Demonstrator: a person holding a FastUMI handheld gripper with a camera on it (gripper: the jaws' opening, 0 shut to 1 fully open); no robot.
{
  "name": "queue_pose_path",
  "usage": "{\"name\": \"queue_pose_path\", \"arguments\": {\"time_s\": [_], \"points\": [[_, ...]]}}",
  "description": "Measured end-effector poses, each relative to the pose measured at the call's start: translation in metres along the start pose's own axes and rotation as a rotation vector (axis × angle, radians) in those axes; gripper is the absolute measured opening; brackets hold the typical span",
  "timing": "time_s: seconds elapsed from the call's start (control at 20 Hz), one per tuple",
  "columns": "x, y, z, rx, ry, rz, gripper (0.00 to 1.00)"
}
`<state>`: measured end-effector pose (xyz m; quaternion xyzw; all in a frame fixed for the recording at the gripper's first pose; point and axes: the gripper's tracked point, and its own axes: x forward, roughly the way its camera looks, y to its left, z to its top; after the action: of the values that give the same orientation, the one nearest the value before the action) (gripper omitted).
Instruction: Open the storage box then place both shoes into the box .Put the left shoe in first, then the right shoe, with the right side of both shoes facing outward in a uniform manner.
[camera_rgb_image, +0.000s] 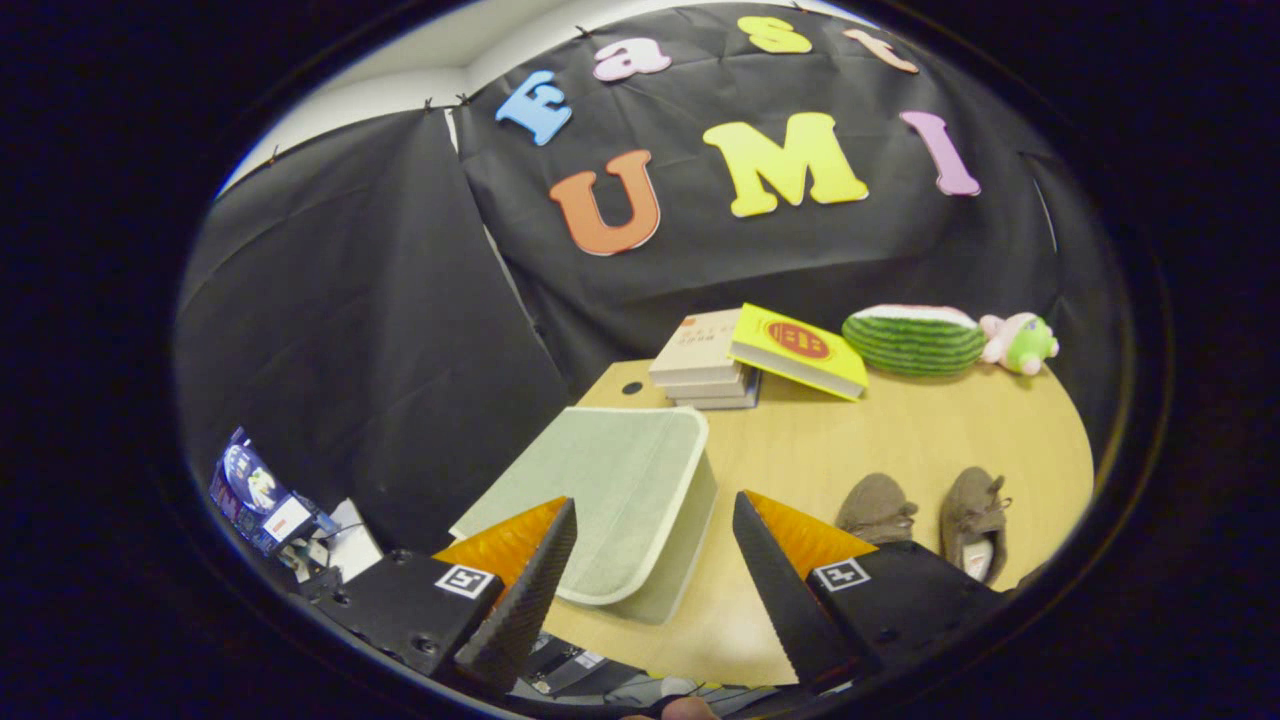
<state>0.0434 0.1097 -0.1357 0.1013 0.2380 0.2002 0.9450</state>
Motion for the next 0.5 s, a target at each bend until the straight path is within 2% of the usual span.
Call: {"name": "queue_pose_path", "arguments": {"time_s": [0.3,0.5], "points": [[0.037,-0.001,-0.042,0.11,0.173,0.071,0.98],[0.048,-0.002,-0.054,0.262,0.237,0.136,0.9]]}}
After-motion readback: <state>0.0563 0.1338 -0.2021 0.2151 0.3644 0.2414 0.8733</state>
